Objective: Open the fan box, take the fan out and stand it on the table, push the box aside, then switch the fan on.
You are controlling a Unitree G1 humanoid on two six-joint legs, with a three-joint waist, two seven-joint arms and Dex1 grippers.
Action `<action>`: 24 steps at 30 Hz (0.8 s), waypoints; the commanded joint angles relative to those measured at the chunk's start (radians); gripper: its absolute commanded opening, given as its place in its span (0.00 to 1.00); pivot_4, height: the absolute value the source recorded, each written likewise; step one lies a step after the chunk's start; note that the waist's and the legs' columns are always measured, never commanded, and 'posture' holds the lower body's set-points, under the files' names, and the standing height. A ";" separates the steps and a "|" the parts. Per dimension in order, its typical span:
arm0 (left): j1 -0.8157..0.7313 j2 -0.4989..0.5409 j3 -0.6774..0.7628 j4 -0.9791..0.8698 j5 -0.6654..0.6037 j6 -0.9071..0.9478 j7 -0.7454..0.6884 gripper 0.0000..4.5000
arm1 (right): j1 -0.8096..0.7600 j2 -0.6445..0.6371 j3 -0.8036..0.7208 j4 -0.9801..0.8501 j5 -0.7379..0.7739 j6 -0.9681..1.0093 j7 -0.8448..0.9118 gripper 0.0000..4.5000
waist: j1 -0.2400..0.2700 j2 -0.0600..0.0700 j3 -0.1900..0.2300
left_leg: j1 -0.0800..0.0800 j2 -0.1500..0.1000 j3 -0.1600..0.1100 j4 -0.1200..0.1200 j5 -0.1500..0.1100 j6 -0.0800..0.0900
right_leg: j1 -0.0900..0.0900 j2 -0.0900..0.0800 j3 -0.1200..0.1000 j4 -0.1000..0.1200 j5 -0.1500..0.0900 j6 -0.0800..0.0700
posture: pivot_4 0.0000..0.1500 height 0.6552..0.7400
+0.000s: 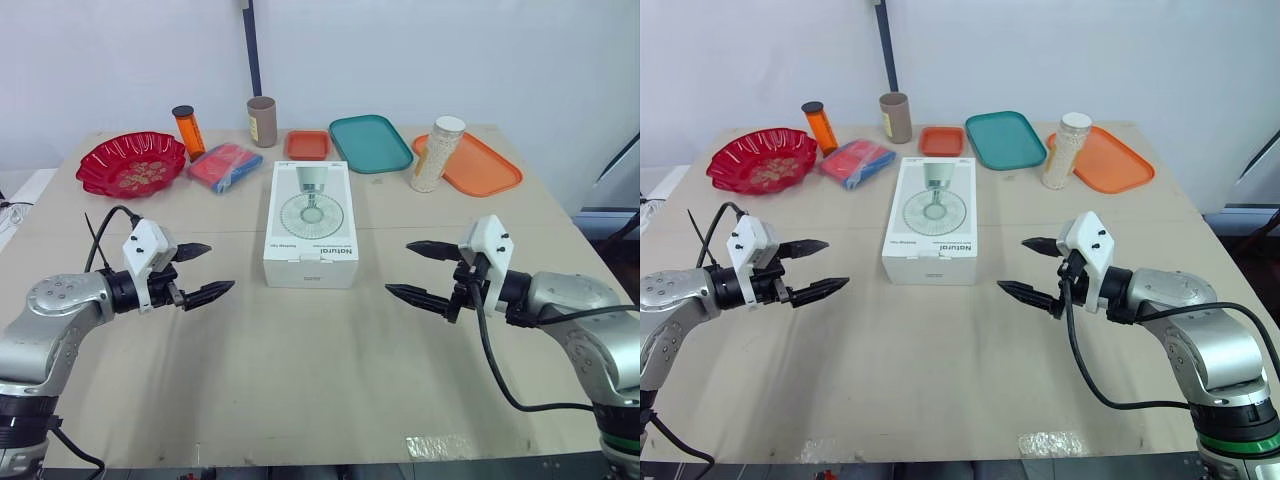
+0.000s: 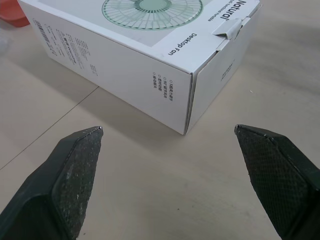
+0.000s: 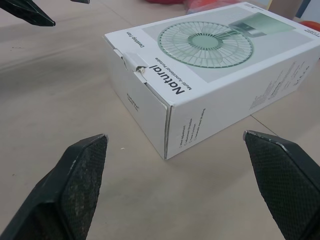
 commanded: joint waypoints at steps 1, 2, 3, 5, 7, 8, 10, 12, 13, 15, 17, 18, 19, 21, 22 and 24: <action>-0.019 -0.005 0.003 -0.012 0.018 -0.025 0.011 1.00 | -0.008 0.005 -0.004 -0.017 -0.006 -0.024 0.003 0.98 | 0.000 0.000 0.000 | 0.000 0.000 0.000 0.000 0.000 0.000 | 0.000 0.000 0.000 0.000 0.000 0.000 | 1.00 1.00; -0.024 -0.011 0.003 -0.014 0.024 -0.028 0.022 1.00 | -0.006 0.009 0.002 -0.017 -0.010 -0.027 0.002 0.98 | 0.000 0.000 0.000 | 0.000 0.000 0.000 0.000 0.000 0.000 | 0.000 0.000 0.000 0.000 0.000 0.000 | 1.00 1.00; -0.029 -0.016 0.002 -0.014 0.029 -0.031 0.030 1.00 | -0.007 0.011 0.007 -0.015 -0.013 -0.030 0.001 0.98 | 0.000 0.000 0.000 | 0.000 0.000 0.000 0.000 0.000 0.000 | 0.000 0.000 0.000 0.000 0.000 0.000 | 1.00 1.00; -0.032 -0.021 0.004 -0.020 0.027 -0.028 0.035 1.00 | -0.013 0.012 0.010 -0.010 -0.015 -0.031 0.004 0.98 | 0.000 0.000 0.000 | 0.000 0.000 0.000 0.000 0.000 0.000 | 0.000 0.000 0.000 0.000 0.000 0.000 | 1.00 1.00; -0.032 -0.025 0.005 -0.022 0.028 -0.028 0.034 1.00 | -0.016 0.013 0.012 -0.005 -0.019 -0.034 0.005 0.98 | 0.000 0.000 0.000 | 0.000 0.000 0.000 0.000 0.000 0.000 | 0.000 0.000 0.000 0.000 0.000 0.000 | 1.00 1.00; -0.032 -0.027 0.005 -0.023 0.029 -0.028 0.035 1.00 | -0.017 0.017 0.010 -0.005 -0.019 -0.036 0.006 0.98 | 0.000 0.000 0.000 | 0.000 0.000 0.000 0.000 0.000 0.000 | 0.000 0.000 0.000 0.000 0.000 0.000 | 1.00 1.00; -0.034 -0.031 0.005 -0.025 0.029 -0.027 0.037 1.00 | -0.022 0.027 0.004 -0.007 -0.006 -0.027 0.001 0.98 | 0.000 0.000 0.000 | 0.000 0.000 0.000 0.000 0.000 0.000 | 0.000 0.000 0.000 0.000 0.000 0.000 | 1.00 1.00; -0.036 -0.035 0.009 -0.025 0.025 -0.025 0.043 1.00 | -0.027 0.030 0.003 -0.010 -0.001 -0.021 -0.003 0.98 | 0.000 0.000 0.000 | 0.000 0.000 0.000 0.000 0.000 0.000 | 0.000 0.000 0.000 0.000 0.000 0.000 | 1.00 1.00; -0.037 -0.038 0.011 -0.025 0.022 -0.023 0.046 1.00 | -0.028 0.030 0.003 -0.010 -0.001 -0.021 -0.003 0.98 | 0.000 0.000 0.000 | 0.000 0.000 0.000 0.000 0.000 0.000 | 0.000 0.000 0.000 0.000 0.000 0.000 | 1.00 1.00; -0.033 -0.038 0.013 -0.028 0.023 -0.024 0.045 1.00 | -0.026 0.033 0.004 -0.012 -0.004 -0.021 -0.003 0.98 | 0.000 0.000 0.000 | 0.000 0.000 0.000 0.000 0.000 0.000 | 0.000 0.000 0.000 0.000 0.000 0.000 | 1.00 1.00; -0.029 -0.037 0.013 -0.030 0.023 -0.025 0.043 1.00 | -0.024 0.035 0.006 -0.012 -0.008 -0.023 -0.003 0.98 | 0.000 0.000 0.000 | 0.000 0.000 0.000 0.000 0.000 0.000 | 0.000 0.000 0.000 0.000 0.000 0.000 | 1.00 1.00; -0.029 -0.038 0.013 -0.028 0.023 -0.026 0.044 1.00 | -0.025 0.036 0.008 -0.011 -0.009 -0.023 -0.003 0.98 | 0.000 0.000 0.000 | 0.000 0.000 0.000 0.000 0.000 0.000 | 0.000 0.000 0.000 0.000 0.000 0.000 | 1.00 1.00; -0.032 -0.040 0.013 -0.024 0.025 -0.030 0.044 1.00 | -0.028 0.038 0.009 -0.010 -0.010 -0.024 -0.004 0.98 | 0.000 0.000 0.000 | 0.000 0.000 0.000 0.000 0.000 0.000 | 0.000 0.000 0.000 0.000 0.000 0.000 | 1.00 1.00; -0.042 -0.050 0.017 -0.010 0.021 -0.034 0.047 1.00 | -0.037 0.041 0.012 -0.007 -0.015 -0.028 -0.006 0.98 | 0.000 0.000 0.000 | 0.000 0.000 0.000 0.000 0.000 0.000 | 0.000 0.000 0.000 0.000 0.000 0.000 | 1.00 1.00; -0.050 -0.057 0.020 -0.005 0.012 -0.029 0.049 1.00 | -0.044 0.044 0.014 -0.003 -0.019 -0.032 -0.006 0.98 | 0.000 0.000 0.000 | 0.000 0.000 0.000 0.000 0.000 0.000 | 0.000 0.000 0.000 0.000 0.000 0.000 | 1.00 1.00; -0.085 -0.086 0.020 0.007 -0.018 -0.019 0.048 0.94 | -0.071 0.056 0.024 0.006 -0.031 -0.040 -0.014 1.00 | 0.000 0.000 0.000 | 0.000 0.000 0.000 0.000 0.000 0.000 | 0.000 0.000 0.000 0.000 0.000 0.000 | 1.00 1.00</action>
